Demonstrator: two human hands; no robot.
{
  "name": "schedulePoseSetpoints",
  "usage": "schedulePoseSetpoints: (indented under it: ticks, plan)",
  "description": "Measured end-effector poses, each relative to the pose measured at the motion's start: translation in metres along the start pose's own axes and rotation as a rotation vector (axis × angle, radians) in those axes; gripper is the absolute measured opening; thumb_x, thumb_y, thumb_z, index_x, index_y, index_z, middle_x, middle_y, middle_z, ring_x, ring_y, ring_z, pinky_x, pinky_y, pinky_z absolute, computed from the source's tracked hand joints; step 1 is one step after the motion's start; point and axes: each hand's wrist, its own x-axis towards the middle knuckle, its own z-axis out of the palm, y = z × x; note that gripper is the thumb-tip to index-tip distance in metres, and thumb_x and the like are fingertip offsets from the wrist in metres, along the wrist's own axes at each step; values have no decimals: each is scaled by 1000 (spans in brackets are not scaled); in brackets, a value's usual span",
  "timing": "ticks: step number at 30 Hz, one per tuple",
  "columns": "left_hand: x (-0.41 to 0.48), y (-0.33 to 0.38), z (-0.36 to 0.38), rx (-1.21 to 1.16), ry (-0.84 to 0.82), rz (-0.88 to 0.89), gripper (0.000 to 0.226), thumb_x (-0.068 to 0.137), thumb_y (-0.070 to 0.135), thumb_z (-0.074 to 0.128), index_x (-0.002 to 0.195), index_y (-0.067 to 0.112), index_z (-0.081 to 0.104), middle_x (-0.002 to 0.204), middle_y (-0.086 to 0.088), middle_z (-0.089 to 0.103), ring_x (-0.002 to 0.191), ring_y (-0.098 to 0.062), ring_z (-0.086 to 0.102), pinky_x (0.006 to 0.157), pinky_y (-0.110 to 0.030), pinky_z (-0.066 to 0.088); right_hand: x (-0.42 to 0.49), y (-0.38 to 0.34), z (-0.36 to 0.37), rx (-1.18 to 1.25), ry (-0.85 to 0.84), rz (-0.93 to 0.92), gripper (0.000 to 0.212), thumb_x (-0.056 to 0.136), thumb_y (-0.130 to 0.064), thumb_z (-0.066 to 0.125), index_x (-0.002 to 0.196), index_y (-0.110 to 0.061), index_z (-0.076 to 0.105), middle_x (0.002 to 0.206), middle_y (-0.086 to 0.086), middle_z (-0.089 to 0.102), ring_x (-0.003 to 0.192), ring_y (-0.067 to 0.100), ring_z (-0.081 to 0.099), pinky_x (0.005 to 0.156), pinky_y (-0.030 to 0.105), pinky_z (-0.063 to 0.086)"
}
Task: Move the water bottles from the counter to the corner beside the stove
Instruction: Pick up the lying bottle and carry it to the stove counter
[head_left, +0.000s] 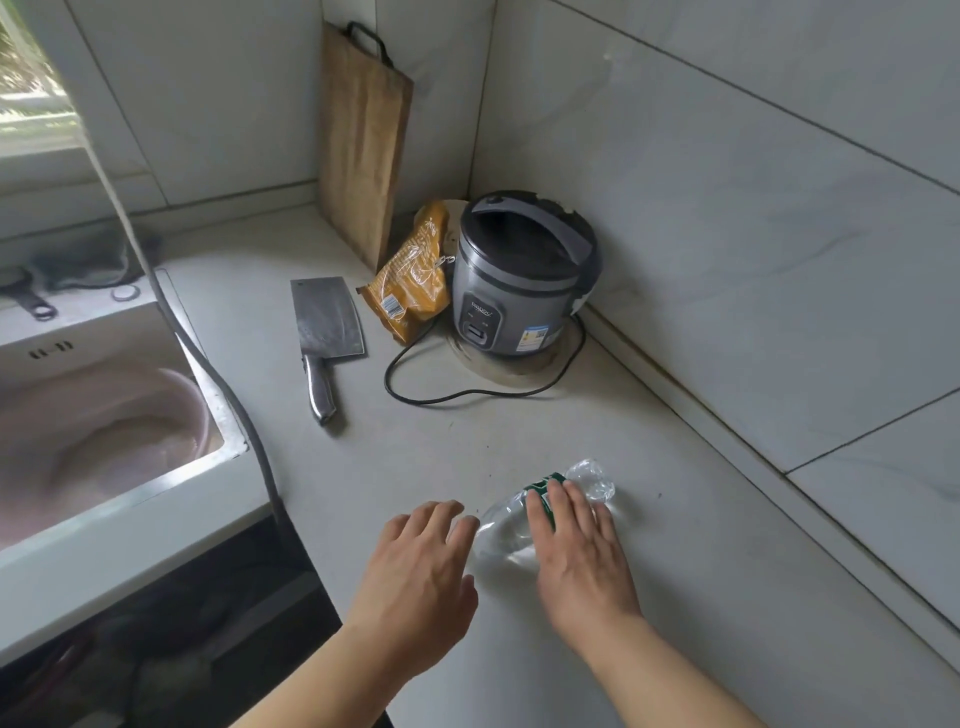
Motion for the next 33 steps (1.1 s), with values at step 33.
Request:
schedulePoseSetpoints:
  ticks: [33]
  plan:
    - [25,-35,-8,-44,-15,26,57,83,55,46,133,29,45,140,6,47,128,-17,45,105,-32,36,47,0,-11,-134,-49,-22,73,88,0,63,149,-21,27,154,7,36,151,32,21,122,57,10]
